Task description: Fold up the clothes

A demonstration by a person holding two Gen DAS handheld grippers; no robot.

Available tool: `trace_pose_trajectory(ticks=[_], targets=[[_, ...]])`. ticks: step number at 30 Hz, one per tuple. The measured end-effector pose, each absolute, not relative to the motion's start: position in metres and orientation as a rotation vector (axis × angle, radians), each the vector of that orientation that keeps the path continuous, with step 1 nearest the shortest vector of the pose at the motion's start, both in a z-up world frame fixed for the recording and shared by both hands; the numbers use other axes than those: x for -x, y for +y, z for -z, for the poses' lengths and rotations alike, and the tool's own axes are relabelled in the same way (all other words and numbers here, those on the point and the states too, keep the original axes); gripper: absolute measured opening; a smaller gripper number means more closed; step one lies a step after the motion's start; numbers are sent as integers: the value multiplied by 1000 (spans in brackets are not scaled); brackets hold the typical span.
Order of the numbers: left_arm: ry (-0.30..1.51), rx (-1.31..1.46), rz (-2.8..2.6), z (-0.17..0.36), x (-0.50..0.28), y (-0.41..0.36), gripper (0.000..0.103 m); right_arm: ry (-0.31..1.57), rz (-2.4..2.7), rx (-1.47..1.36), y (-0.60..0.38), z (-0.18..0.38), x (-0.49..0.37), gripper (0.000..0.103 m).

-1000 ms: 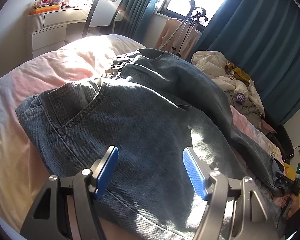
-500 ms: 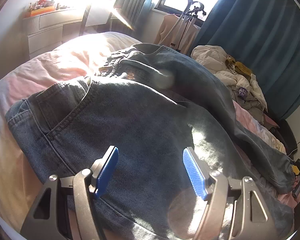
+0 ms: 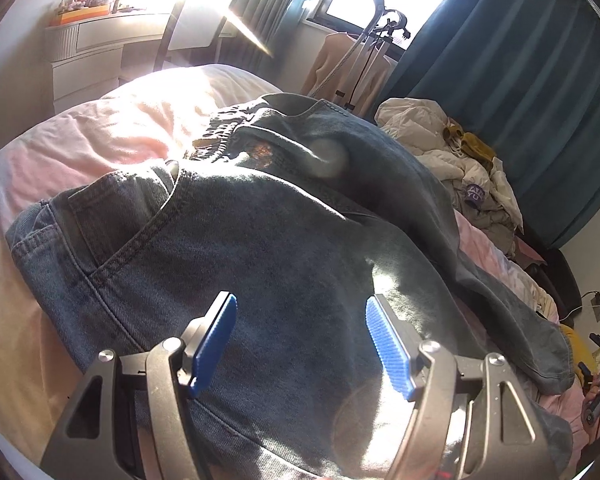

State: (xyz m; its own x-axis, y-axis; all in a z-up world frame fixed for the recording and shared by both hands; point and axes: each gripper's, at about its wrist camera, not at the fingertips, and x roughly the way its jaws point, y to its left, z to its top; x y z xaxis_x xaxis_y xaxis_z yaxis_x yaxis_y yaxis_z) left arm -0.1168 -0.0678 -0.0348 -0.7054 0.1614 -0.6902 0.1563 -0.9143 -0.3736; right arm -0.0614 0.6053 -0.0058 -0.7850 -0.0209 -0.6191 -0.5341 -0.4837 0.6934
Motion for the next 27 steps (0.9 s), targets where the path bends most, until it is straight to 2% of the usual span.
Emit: trace_pose_trajectory(ticks=[5,7,11,14,21,27], targets=[[-627,1224,-2843,31,121,-72,69,1738,-2203,1144,505,69,88,76],[-642,1234,-2868,28,124,-81,69,1806,-2161,1260,470,91,101,76],[-783,1251,-2836,32,136,-101,69,1702,-2189,1409,429,115,123,76],[-883,1269,-2773,41,154,-106,69,1678,-2255,1386,425,121,137,73],[-853,1247,-2792,52,210,-96,69,1673,-2315,1290,435,132,157,73],[-862,1230,-2804,62,219,-91,69,1597,-2505,1184,434,110,176,72]])
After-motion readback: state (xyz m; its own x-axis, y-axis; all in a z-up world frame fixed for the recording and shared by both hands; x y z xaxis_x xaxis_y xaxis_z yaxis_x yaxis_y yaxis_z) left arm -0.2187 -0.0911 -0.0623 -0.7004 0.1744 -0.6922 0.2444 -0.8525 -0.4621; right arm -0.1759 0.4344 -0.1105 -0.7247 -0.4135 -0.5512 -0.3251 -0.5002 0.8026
